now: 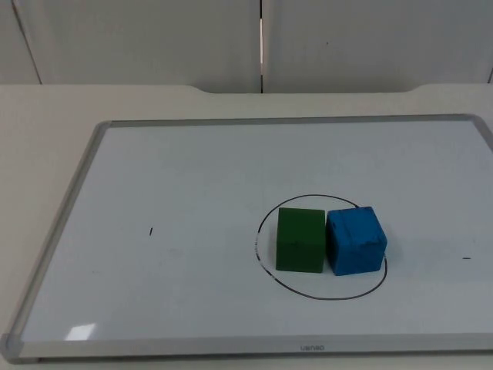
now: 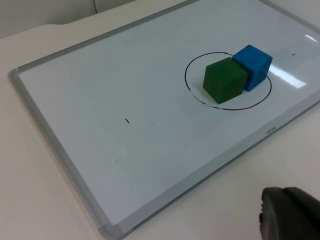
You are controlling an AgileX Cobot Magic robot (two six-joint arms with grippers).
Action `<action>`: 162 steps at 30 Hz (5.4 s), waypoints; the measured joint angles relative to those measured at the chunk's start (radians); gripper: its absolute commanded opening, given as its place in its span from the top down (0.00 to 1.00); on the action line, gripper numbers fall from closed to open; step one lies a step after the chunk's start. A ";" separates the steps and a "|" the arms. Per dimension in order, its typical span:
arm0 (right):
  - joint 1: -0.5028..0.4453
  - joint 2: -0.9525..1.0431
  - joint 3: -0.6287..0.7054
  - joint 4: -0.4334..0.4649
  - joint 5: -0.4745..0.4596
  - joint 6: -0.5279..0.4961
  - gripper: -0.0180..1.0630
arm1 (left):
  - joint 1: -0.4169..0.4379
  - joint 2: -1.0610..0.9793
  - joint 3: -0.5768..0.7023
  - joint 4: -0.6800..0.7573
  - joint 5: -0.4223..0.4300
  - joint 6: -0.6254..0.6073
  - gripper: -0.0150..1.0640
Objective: Push the two cubes into the marked area.
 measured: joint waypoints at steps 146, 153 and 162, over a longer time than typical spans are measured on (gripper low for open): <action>-0.358 0.000 0.000 0.009 -0.004 -0.004 0.01 | 0.131 0.000 0.000 0.000 0.000 -0.001 0.01; -0.358 0.000 0.000 0.009 -0.004 -0.004 0.01 | 0.297 0.000 0.000 0.000 0.000 -0.001 0.01; -0.358 0.000 0.000 0.009 -0.004 -0.004 0.01 | 0.362 0.000 0.000 0.000 0.000 -0.001 0.01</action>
